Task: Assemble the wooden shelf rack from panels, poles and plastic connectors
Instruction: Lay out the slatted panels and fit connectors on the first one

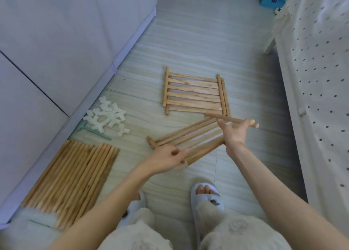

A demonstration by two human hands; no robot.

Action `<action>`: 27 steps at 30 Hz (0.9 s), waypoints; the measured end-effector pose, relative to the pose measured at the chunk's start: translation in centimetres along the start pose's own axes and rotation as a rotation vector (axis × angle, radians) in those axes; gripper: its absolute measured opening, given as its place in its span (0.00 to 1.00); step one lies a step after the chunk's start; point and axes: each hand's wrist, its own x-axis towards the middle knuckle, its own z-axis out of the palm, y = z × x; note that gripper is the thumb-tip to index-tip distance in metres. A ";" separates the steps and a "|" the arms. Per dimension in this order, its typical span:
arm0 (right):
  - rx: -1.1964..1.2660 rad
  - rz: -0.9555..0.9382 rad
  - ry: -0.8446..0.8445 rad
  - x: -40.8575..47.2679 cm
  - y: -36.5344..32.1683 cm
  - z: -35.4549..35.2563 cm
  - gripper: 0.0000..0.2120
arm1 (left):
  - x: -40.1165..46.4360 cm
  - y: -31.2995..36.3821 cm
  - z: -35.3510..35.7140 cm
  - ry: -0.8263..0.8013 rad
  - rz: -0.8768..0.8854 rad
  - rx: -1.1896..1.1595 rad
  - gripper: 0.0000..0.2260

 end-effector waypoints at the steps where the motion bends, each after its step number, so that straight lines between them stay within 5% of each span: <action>1: 0.060 -0.008 0.053 -0.1 0.9 -0.3 0.44 | -0.1 0.0 0.7 -0.052 0.008 -0.016 0.17; 4: 0.098 -0.089 0.148 -0.4 2.7 -0.4 0.36 | -0.1 -0.9 0.8 -0.070 -0.004 -0.116 0.14; 7: 0.159 -0.075 0.282 1.0 2.5 0.1 0.27 | 0.3 -2.5 0.3 -0.173 0.046 0.095 0.16; 10: 0.258 0.194 0.390 3.1 2.4 0.1 0.20 | 1.4 -2.4 -0.1 -0.288 0.100 0.237 0.19; 12: 0.278 0.423 0.341 3.6 2.4 -0.6 0.16 | 2.2 -1.8 -0.2 -0.324 0.118 0.256 0.16; 15: 0.248 0.500 0.232 3.5 2.0 -1.3 0.13 | 2.8 -1.4 0.1 -0.321 0.147 0.278 0.12; 21: 0.289 0.340 -0.009 1.8 0.9 -1.1 0.21 | 1.8 0.0 0.2 -0.355 0.133 0.087 0.13; 24: 0.062 0.156 -0.140 1.3 -1.2 -0.9 0.22 | 0.8 1.2 0.2 -0.442 0.084 -0.089 0.13; 27: -0.289 -0.070 -0.310 1.1 -4.0 0.4 0.24 | 1.1 2.3 -0.8 -0.272 0.121 -0.143 0.11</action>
